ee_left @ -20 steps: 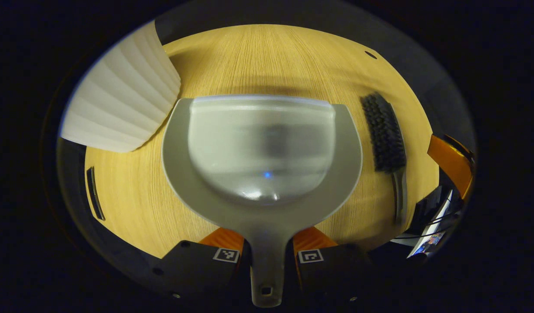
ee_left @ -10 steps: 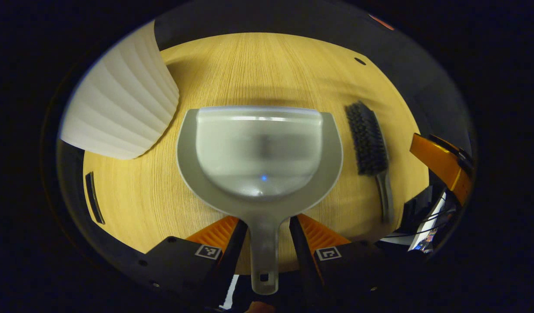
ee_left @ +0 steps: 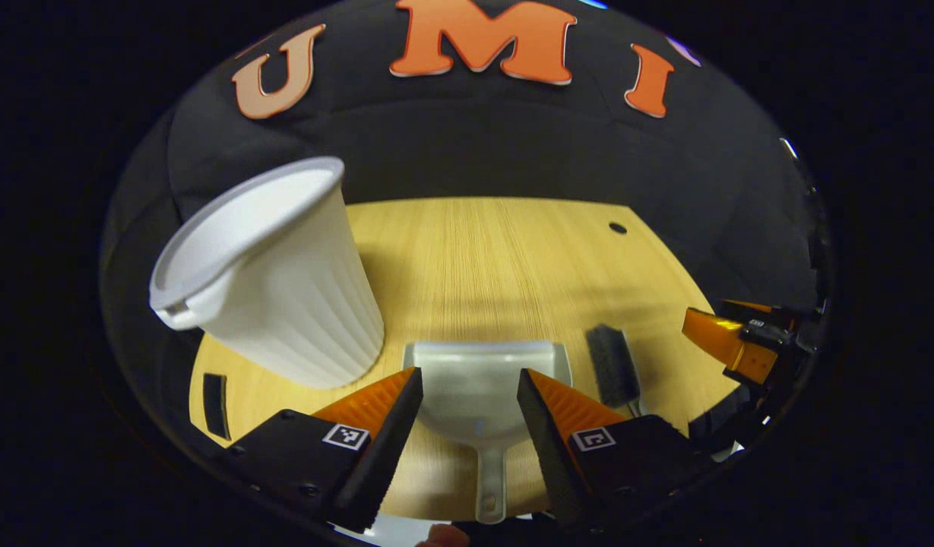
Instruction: Pick up the small broom and dustpan from the desktop, sweep the trash into the dustpan with the broom, and then empty the trash into the garbage bin.
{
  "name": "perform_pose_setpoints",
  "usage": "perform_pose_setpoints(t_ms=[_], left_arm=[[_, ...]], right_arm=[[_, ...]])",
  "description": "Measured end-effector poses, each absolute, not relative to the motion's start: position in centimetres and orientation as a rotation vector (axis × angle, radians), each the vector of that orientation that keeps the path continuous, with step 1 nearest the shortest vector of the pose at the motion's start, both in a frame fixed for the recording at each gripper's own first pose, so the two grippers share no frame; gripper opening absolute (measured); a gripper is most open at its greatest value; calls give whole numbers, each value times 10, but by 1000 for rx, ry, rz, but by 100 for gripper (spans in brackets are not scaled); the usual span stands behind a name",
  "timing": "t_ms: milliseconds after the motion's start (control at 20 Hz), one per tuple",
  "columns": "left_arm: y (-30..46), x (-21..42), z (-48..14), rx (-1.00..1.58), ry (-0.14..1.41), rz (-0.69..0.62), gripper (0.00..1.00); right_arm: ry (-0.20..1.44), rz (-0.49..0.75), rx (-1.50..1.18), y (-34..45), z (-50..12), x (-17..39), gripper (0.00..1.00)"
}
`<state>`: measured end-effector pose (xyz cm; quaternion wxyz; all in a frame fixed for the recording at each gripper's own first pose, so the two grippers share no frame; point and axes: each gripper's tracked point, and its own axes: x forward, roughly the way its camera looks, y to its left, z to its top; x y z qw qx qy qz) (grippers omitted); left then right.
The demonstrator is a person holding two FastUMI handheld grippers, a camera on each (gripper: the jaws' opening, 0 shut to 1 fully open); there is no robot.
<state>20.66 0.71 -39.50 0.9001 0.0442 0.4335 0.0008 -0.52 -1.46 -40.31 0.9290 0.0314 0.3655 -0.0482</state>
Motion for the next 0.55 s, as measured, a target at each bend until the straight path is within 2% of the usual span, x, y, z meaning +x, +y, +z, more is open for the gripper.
perform_pose_setpoints(t_ms=[300, 550], left_arm=[[51, 249, -324, 6, 479, 53, 81], [61, 265, -261, 64, 202, 17, 84]], right_arm=[[369, -88, 30, -13, -291, 31, 95], [181, -58, 4, -6, -240, 37, 94]])
